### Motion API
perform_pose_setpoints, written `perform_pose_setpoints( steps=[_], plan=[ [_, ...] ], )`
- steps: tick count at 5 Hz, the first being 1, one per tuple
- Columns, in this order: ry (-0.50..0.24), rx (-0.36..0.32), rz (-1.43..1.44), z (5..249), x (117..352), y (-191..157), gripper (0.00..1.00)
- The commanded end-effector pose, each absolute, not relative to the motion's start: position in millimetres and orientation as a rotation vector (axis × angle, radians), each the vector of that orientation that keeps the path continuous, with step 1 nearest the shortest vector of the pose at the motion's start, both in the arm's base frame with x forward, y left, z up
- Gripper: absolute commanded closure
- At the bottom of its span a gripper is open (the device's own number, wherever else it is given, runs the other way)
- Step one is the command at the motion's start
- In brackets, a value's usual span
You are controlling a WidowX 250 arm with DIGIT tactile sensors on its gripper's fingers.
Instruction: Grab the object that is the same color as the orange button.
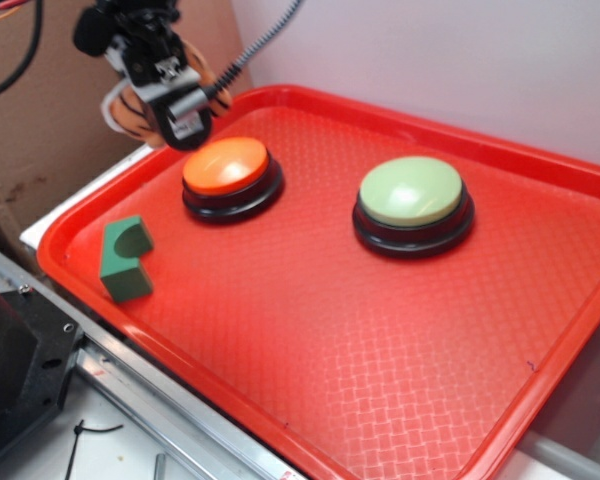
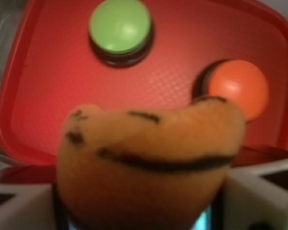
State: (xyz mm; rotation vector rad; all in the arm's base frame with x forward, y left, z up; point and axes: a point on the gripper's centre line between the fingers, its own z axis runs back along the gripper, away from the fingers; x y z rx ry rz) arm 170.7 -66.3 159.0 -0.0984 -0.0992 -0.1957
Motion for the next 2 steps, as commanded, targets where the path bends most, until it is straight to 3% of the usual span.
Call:
perform_pose_setpoints(
  steps=[1,2],
  plan=[
    [-0.109,-0.116,-0.001,174.1,162.0,-49.0,1.00],
    [-0.109,-0.116,-0.001,174.1,162.0,-49.0,0.00]
  ],
)
